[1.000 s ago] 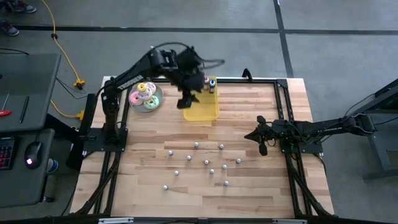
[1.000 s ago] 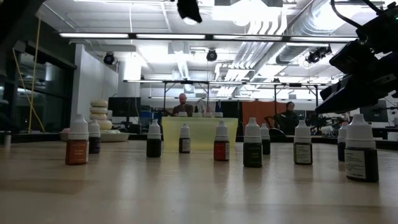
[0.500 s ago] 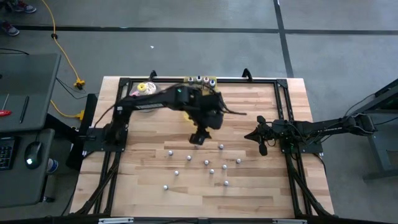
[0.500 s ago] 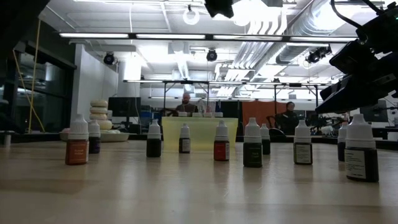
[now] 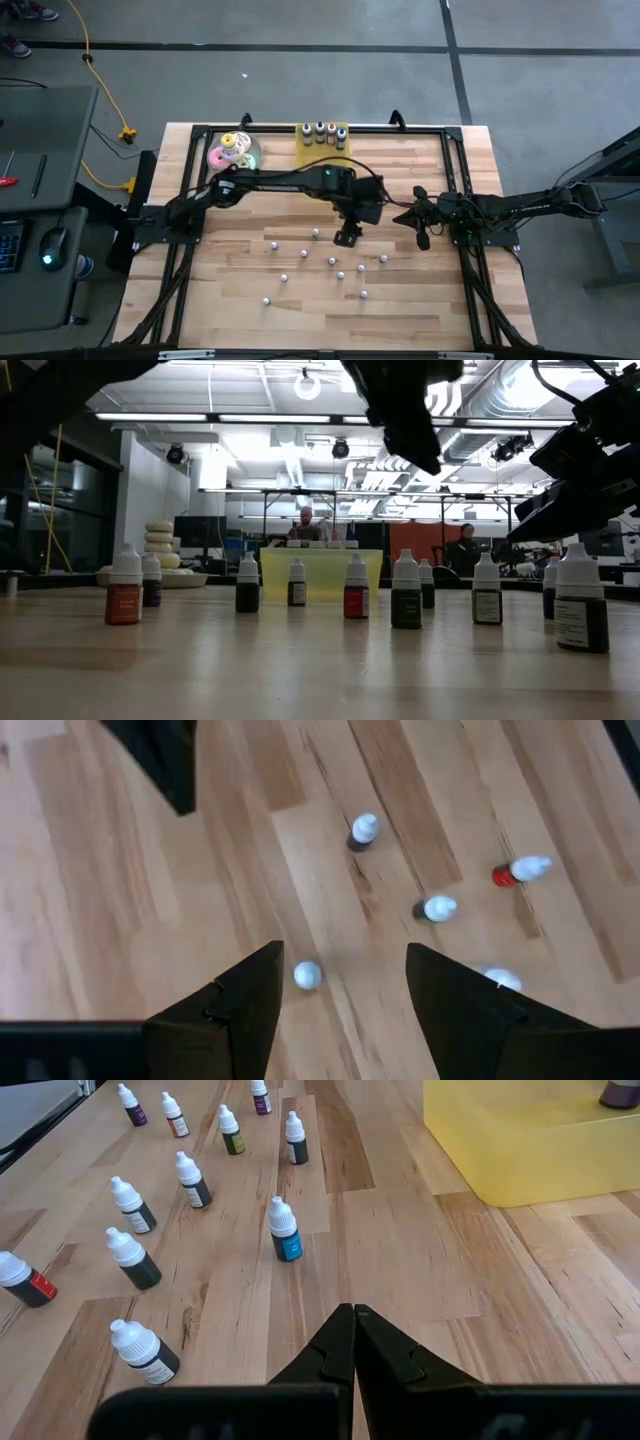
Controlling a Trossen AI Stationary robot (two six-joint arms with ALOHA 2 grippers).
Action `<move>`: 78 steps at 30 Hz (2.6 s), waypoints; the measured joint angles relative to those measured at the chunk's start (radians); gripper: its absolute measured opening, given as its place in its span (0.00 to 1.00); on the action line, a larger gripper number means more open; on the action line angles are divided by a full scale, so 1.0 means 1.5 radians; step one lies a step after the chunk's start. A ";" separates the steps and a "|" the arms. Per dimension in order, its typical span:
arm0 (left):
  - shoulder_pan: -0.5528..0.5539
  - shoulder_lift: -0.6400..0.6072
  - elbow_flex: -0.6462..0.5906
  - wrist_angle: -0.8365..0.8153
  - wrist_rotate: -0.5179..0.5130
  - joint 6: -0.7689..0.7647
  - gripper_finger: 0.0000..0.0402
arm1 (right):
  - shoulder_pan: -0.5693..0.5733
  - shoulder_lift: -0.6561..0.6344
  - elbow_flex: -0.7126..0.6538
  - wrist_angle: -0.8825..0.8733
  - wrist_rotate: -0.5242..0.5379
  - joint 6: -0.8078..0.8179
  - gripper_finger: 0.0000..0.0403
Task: Pick & Place food coloring
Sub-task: Put the right small black food coloring bottle into the yellow bin
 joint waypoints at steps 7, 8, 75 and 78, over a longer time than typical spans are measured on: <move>-0.012 0.037 0.001 0.071 0.006 -0.041 0.51 | 0.000 0.000 0.000 0.000 0.000 0.000 0.00; -0.016 0.043 0.001 0.074 0.004 -0.050 0.51 | 0.000 0.000 0.000 0.001 0.000 0.000 0.00; -0.098 0.163 0.000 0.271 -0.152 -0.185 0.51 | 0.000 0.000 0.000 0.000 0.000 0.000 0.00; -0.099 0.163 0.000 0.274 -0.166 -0.185 0.51 | 0.000 0.000 0.000 0.000 0.000 0.000 0.00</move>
